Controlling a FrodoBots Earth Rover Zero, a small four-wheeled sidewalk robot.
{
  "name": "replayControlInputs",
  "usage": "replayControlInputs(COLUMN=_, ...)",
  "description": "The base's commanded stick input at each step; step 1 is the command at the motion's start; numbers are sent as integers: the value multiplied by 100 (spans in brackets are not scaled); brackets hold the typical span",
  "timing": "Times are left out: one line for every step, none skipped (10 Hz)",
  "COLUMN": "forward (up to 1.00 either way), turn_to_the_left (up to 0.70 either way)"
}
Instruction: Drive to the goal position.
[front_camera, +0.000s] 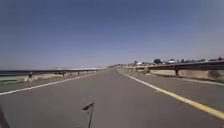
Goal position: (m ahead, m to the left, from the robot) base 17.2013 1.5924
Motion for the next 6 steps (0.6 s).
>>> replayControlInputs(forward=100, turn_to_the_left=0)
replayControlInputs(forward=100, turn_to_the_left=0)
replayControlInputs(forward=100, turn_to_the_left=0)
replayControlInputs(forward=100, turn_to_the_left=0)
replayControlInputs(forward=100, turn_to_the_left=0)
replayControlInputs(forward=100, turn_to_the_left=0)
